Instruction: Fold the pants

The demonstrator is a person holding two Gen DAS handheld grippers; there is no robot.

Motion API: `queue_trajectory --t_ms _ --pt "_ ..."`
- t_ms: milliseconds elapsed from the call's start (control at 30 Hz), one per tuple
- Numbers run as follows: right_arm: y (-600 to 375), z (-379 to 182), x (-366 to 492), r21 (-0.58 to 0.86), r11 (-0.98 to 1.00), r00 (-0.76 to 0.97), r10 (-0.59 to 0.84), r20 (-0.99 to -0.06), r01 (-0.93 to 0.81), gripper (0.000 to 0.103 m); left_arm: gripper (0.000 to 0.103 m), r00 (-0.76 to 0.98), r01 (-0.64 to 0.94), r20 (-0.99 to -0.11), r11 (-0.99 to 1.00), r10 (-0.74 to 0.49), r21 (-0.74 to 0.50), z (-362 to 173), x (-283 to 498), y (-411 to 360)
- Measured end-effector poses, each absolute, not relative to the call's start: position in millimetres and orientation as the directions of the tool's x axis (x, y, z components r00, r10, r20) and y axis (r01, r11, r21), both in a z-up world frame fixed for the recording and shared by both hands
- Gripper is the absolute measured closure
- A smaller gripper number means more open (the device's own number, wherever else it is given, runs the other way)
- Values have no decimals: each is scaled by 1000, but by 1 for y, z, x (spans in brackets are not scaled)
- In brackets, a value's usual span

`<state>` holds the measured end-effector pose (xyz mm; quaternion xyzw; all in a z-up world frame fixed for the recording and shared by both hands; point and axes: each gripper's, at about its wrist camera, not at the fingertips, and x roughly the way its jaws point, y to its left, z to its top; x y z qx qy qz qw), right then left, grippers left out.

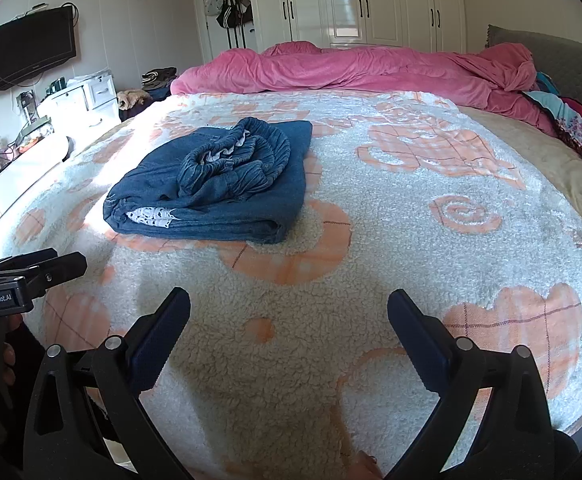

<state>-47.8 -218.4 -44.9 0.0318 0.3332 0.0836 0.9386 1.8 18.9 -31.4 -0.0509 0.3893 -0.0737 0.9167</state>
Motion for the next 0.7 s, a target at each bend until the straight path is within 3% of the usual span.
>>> queue_trajectory --t_ms 700 --pt "-218 -45 -47 108 985 762 174 -623 -136 4 9 684 80 -712 986 -160 -144 -30 2 20"
